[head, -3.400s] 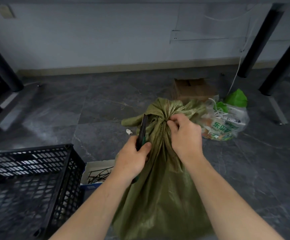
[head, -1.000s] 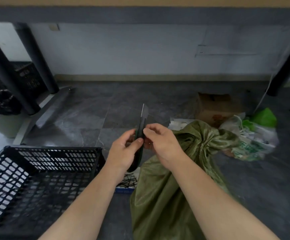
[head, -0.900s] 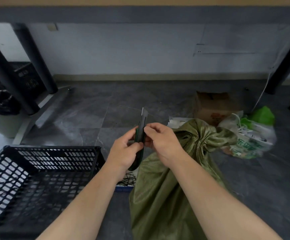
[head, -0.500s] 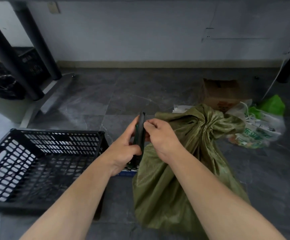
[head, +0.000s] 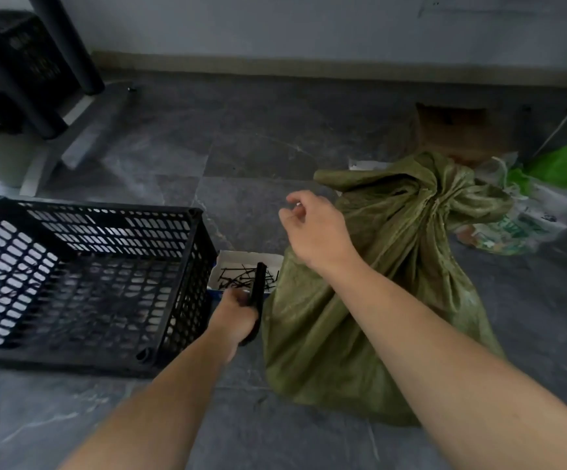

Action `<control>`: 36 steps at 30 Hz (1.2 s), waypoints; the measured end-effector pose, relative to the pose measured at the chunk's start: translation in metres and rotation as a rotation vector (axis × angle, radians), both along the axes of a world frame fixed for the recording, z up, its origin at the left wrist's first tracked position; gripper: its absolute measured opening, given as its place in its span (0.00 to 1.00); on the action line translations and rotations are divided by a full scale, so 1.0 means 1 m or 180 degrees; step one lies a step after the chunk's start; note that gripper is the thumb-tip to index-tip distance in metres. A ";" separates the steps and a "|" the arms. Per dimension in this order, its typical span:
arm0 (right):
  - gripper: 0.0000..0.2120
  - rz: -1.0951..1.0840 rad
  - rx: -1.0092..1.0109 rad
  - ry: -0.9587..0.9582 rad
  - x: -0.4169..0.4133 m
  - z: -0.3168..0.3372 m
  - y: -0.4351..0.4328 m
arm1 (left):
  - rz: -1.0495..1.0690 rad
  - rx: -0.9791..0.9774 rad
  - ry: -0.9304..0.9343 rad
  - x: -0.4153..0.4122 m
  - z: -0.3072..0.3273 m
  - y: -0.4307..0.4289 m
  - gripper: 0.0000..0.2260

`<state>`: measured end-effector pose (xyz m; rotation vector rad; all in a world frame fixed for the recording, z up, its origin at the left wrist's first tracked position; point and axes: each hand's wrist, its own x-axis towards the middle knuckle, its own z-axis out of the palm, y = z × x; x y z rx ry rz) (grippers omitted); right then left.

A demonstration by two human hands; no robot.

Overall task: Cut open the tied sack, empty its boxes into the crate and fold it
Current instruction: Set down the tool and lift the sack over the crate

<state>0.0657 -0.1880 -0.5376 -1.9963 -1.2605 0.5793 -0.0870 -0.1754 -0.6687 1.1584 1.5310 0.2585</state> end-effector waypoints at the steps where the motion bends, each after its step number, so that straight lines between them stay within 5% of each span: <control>1: 0.17 0.0067 -0.0149 -0.0036 -0.002 -0.006 0.002 | 0.0005 -0.0084 0.0205 -0.003 -0.014 -0.001 0.13; 8: 0.15 0.0310 -0.0436 0.0154 -0.021 -0.034 0.006 | -0.0329 -0.0492 0.1288 -0.024 -0.085 -0.007 0.16; 18: 0.12 0.0231 -0.0305 0.0374 -0.022 -0.049 0.011 | -0.0945 -0.0495 0.1592 -0.022 -0.124 -0.011 0.15; 26: 0.12 0.0305 -0.0112 0.0402 -0.022 -0.040 0.010 | -0.0817 -0.0425 0.1718 -0.023 -0.118 -0.001 0.20; 36: 0.11 -0.0289 0.0786 -0.0104 0.020 0.021 -0.013 | -0.0589 0.0757 -0.0097 0.050 0.023 0.050 0.10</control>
